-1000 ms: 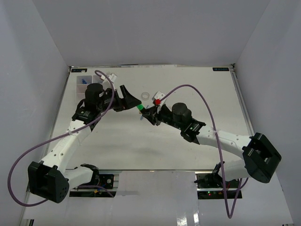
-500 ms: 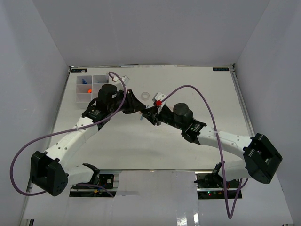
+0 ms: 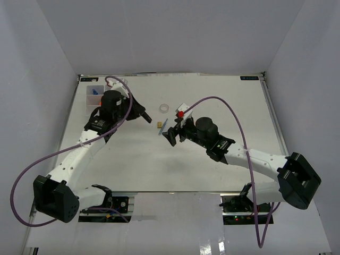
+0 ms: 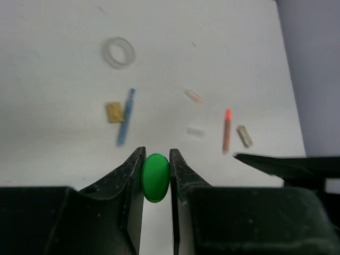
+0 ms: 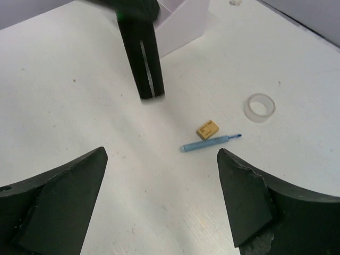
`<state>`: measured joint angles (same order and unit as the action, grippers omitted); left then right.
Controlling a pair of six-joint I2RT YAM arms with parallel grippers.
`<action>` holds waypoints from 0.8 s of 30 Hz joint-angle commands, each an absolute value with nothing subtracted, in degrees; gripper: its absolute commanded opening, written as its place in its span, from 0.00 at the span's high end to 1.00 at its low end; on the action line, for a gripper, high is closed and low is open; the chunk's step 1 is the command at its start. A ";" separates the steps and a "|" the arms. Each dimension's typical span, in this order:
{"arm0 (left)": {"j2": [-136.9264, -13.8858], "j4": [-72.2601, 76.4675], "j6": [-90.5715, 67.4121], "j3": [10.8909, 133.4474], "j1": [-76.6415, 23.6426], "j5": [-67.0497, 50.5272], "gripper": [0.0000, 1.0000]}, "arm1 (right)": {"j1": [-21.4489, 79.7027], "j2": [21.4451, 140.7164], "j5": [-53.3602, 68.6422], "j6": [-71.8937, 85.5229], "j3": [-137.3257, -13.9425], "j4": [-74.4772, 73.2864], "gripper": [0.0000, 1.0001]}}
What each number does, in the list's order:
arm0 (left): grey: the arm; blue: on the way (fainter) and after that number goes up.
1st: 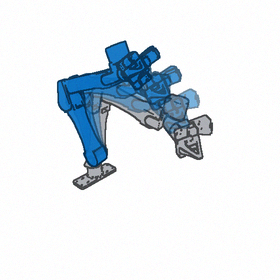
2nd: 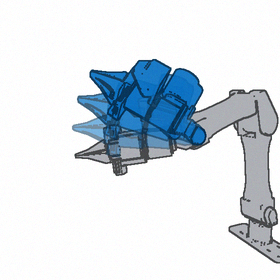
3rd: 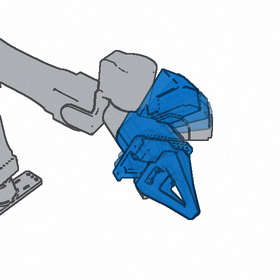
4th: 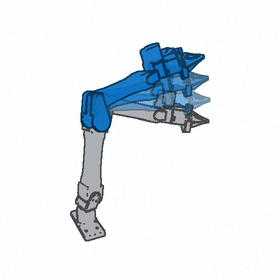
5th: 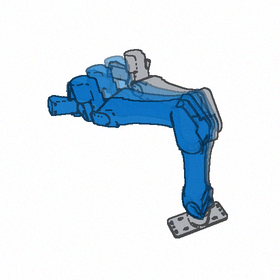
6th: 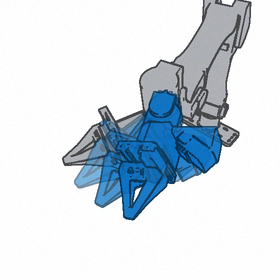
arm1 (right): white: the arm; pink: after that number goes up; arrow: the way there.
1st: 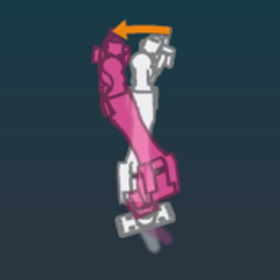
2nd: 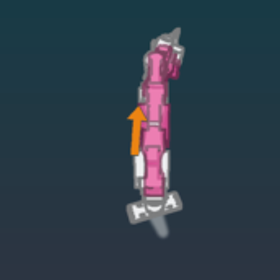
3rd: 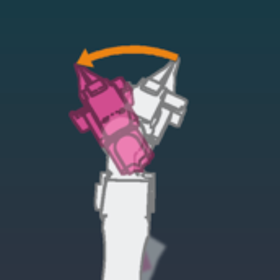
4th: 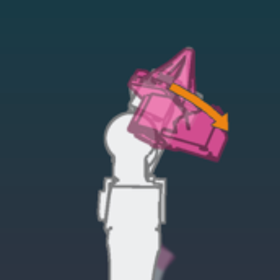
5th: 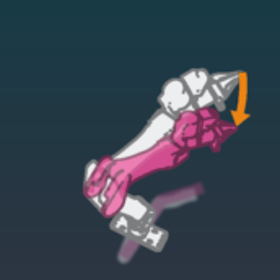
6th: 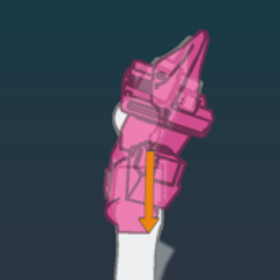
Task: Sort the stationery into containers
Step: Pick up the stationery from the center of the board, then place the stationery in the storage box.
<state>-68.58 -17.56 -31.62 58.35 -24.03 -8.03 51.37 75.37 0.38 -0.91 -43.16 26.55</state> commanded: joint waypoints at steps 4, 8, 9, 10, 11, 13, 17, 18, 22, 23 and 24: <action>-67.32 -18.73 -24.44 64.15 -6.08 7.19 0.91 | 49.31 70.49 -7.38 2.99 -39.74 19.69 0.10; -71.97 -15.74 -23.03 66.88 2.96 10.89 0.90 | 48.60 67.95 -8.61 2.99 -36.75 18.72 0.10; -73.29 -15.38 -22.94 67.67 3.95 11.33 0.90 | 48.52 67.42 -9.05 2.81 -36.22 18.63 0.10; -75.74 -14.51 -22.94 69.24 4.83 11.77 0.89 | 48.43 67.06 -9.31 2.55 -35.69 18.63 0.10; -76.81 -13.54 -22.94 69.78 6.05 12.56 0.89 | 48.25 66.19 -9.58 2.29 -34.64 18.72 0.10; -80.13 -10.38 -22.59 70.84 7.29 12.83 0.89 | 48.16 65.13 -10.10 1.23 -34.02 18.63 0.10; -86.98 -8.35 -21.53 74.70 8.61 13.80 0.87 | 47.99 63.90 -10.37 0.26 -32.79 18.46 0.10; -88.49 -8.78 -21.36 75.75 8.79 14.06 0.86 | 47.90 63.81 -10.28 0.26 -32.70 18.46 0.10; -94.21 -8.00 -20.92 79.27 9.14 14.06 0.84 | 47.90 63.46 -10.46 0.26 -32.52 18.02 0.10; -94.91 -7.48 -20.66 79.89 9.14 14.50 0.84 | 47.90 63.37 -10.55 0.26 -32.52 18.02 0.10; -96.23 -6.34 -20.39 79.98 9.23 14.68 0.83 | 47.81 63.28 -10.63 0.26 -32.35 18.02 0.10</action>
